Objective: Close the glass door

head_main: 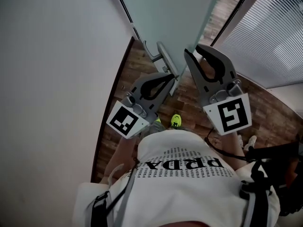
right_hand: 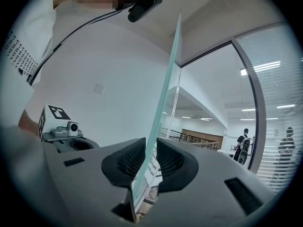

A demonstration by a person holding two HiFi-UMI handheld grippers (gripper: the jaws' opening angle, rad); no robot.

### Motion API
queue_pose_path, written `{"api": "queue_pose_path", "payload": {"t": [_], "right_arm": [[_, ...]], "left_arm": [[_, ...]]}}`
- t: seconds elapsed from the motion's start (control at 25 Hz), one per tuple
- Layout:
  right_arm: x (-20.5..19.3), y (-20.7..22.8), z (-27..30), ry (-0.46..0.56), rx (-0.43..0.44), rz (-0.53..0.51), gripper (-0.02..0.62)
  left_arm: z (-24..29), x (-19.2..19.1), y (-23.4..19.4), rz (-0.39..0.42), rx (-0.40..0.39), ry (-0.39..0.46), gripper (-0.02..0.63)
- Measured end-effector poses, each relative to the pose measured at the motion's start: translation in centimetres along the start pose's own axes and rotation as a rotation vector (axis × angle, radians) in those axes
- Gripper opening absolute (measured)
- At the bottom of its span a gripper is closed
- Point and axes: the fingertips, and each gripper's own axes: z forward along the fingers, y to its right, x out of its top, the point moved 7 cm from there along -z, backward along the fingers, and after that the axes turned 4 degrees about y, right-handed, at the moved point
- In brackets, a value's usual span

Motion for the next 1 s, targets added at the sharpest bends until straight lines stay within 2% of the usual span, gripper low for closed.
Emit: {"api": "queue_pose_path", "payload": {"t": [0.08, 0.24, 0.4, 0.52, 0.84, 1.0], "right_arm": [[0.0, 0.0, 0.2, 0.008, 0.006, 0.003, 0.063], [-0.3, -0.4, -0.1, -0.031, 0.010, 0.038, 0.063], [-0.3, 0.0, 0.2, -0.040, 0.015, 0.008, 0.063], [-0.1, 0.4, 0.3, -0.051, 0.003, 0.021, 0.063], [0.6, 0.7, 0.6, -0.032, 0.017, -0.014, 0.063], [0.8, 0.0, 0.2, -0.015, -0.002, -0.032, 0.063]], "left_arm": [[0.1, 0.2, -0.4, 0.015, 0.005, 0.003, -0.005], [0.0, -0.2, -0.5, -0.009, -0.007, -0.025, -0.005], [0.7, -0.3, -0.8, -0.023, -0.004, -0.006, -0.005], [0.9, 0.2, -1.2, -0.026, -0.013, -0.027, -0.005], [1.4, 0.8, -1.7, -0.006, -0.024, -0.003, -0.005], [1.7, 0.9, -1.8, 0.021, -0.036, -0.005, -0.005]]}}
